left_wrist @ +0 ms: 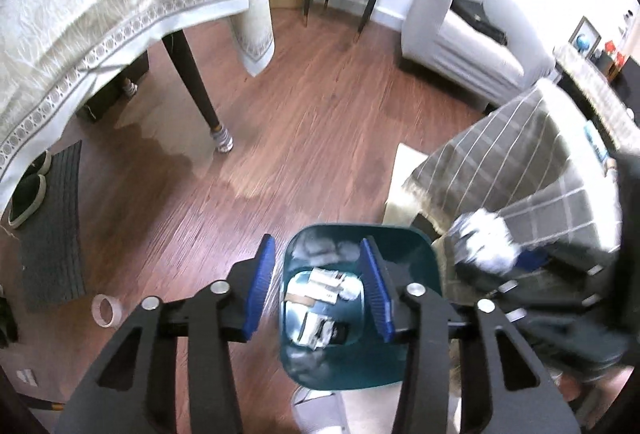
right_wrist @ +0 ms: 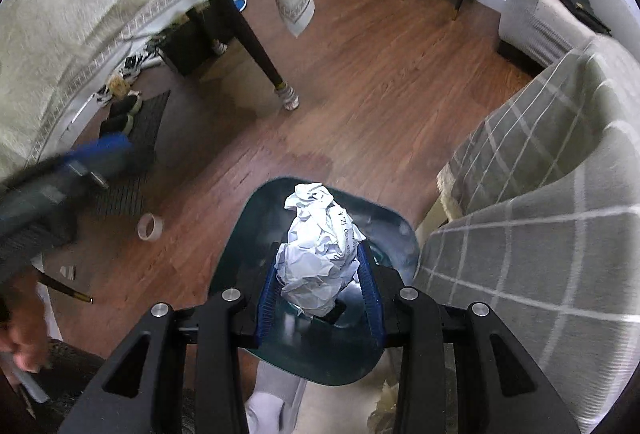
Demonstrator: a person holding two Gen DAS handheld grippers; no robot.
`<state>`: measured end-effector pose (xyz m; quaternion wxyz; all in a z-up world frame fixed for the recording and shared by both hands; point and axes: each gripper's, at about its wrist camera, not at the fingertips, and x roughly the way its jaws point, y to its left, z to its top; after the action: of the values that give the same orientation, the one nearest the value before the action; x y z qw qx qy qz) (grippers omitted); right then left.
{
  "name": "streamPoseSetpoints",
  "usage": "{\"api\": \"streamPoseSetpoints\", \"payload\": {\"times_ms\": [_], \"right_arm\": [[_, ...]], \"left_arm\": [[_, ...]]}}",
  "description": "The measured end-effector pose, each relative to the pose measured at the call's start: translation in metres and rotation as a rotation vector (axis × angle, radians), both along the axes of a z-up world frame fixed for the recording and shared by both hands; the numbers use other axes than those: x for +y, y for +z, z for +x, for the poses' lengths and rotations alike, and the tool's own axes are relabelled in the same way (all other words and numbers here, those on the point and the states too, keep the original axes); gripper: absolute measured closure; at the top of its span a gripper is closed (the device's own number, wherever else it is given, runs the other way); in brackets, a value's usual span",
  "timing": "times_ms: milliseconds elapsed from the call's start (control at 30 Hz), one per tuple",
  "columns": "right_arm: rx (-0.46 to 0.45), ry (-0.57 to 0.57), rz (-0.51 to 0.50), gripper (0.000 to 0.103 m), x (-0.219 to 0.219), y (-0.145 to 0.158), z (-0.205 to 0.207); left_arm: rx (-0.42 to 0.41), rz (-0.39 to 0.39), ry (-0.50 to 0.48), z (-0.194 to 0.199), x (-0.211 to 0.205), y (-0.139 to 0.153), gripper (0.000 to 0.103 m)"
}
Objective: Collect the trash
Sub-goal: 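Open the left gripper to drop the tissue pack while the right drops the foil ball, then move both grippers back over the table toward the white plastic lids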
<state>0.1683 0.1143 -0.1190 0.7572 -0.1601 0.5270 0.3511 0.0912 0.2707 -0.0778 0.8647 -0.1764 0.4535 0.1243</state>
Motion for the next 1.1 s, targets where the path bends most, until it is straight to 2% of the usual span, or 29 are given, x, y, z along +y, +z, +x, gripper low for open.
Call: {"api": "streamPoseSetpoints", "payload": {"times_ms": [167,300,467,633,867,1100], "right_arm": [[0.023,0.038,-0.056,0.065,0.008,-0.023,-0.008],[0.033,0.074,-0.092,0.065,0.014,-0.039,-0.018],[0.047,0.110,-0.158,0.064,0.017,-0.060,-0.026],[0.063,0.129,-0.169,0.054,0.013,-0.065,-0.032],[0.049,0.128,-0.108,0.051,0.005,-0.042,-0.033],[-0.013,0.145,0.016,0.052,-0.001,0.016,-0.036]], "left_arm": [[-0.062,0.007,0.008,-0.002,-0.004,0.019,0.065],[-0.096,-0.018,0.009,-0.004,-0.004,0.029,0.068],[-0.137,-0.023,-0.003,-0.006,-0.008,0.043,0.069],[-0.171,-0.023,-0.005,-0.008,-0.012,0.057,0.069],[-0.239,-0.016,-0.011,-0.010,-0.025,0.080,0.069],[-0.290,0.010,0.003,-0.011,-0.033,0.098,0.069]]}}
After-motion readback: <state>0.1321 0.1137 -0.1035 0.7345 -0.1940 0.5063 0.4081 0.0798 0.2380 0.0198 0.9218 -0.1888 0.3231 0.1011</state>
